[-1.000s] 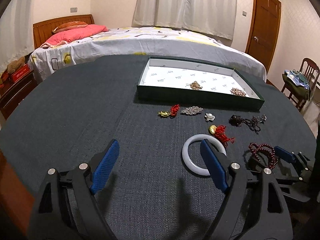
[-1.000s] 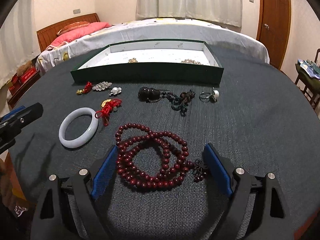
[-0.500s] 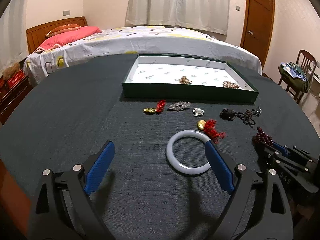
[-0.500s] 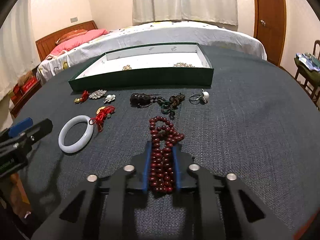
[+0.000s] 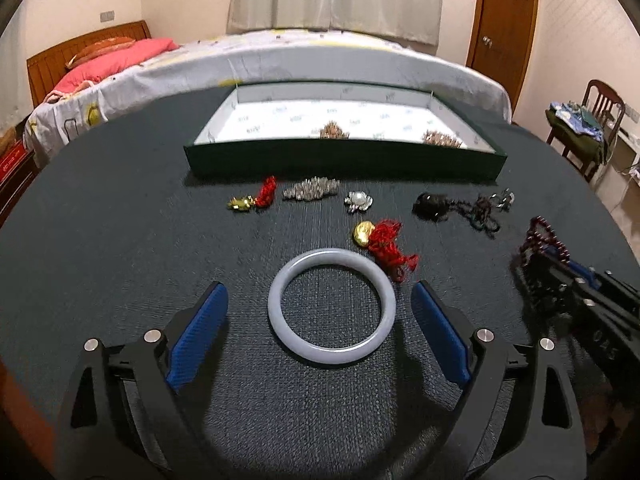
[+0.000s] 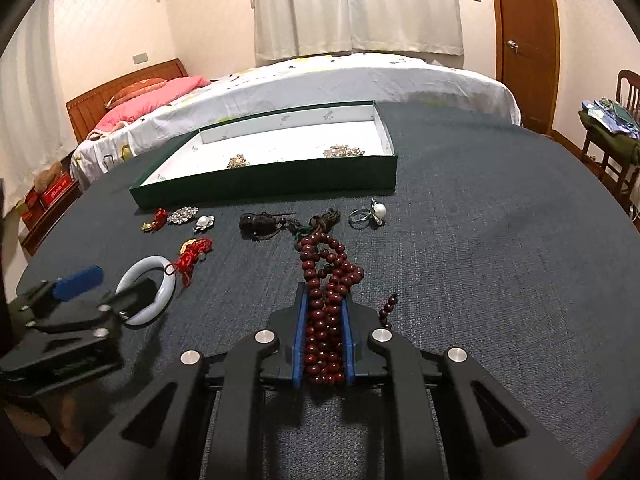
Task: Organize jewelry
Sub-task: 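Grasp the red bead necklace with the right tool while the left tool grasps the white bangle, then carry bangle and bead necklace into the box and open both tools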
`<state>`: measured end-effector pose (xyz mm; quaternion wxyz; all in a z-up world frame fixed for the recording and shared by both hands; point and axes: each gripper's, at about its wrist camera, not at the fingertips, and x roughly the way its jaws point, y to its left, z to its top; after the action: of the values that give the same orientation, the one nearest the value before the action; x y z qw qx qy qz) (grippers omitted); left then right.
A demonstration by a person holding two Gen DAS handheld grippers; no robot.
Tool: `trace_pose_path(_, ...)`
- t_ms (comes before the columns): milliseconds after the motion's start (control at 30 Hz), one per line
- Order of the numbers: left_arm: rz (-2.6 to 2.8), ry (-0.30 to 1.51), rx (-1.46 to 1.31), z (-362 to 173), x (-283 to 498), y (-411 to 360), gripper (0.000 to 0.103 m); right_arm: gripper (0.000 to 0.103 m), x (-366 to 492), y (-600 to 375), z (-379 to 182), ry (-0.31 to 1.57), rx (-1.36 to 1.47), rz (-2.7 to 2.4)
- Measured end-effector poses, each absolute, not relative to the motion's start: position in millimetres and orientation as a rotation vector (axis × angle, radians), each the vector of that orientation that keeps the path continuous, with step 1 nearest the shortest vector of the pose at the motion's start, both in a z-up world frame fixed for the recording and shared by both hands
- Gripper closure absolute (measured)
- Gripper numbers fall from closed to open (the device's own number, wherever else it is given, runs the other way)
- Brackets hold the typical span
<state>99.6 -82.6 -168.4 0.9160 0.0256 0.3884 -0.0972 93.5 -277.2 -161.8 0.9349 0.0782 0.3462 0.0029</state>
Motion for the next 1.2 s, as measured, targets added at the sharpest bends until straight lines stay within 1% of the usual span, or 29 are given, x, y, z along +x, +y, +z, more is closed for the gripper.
trace_pose_path(300, -0.192, 0.834, 0.072, -180, 106, -89, 0.013, 0.088, 93, -280, -163, 0.709, 0.168, 0.008)
trace_pose_path(333, -0.190, 0.836, 0.072, -180, 106, -89, 0.019, 0.088, 94, -280, -163, 0.710, 0.168, 0.008)
trace_pose_path(367, -0.187, 0.833, 0.076, -181, 106, -88, 0.020, 0.088, 94, -280, -164, 0.711, 0.168, 0.009)
trace_pose_path(400, -0.193, 0.828, 0.078, -180, 106, -89, 0.026, 0.088, 94, -280, -164, 0.713, 0.168, 0.009)
trace_pose_path(467, -0.207, 0.810, 0.089, -180, 104, -89, 0.033, 0.088, 93, -280, -164, 0.714, 0.168, 0.010)
trace_pose_path(900, -0.223, 0.787, 0.078, -175, 100, -88, 0.034, 0.088, 93, -278, -164, 0.711, 0.166, 0.014)
trace_pose_path(1200, -0.229, 0.735, 0.069, -152, 93, -84, 0.034, 0.088, 90, -277, -153, 0.682, 0.170, 0.020)
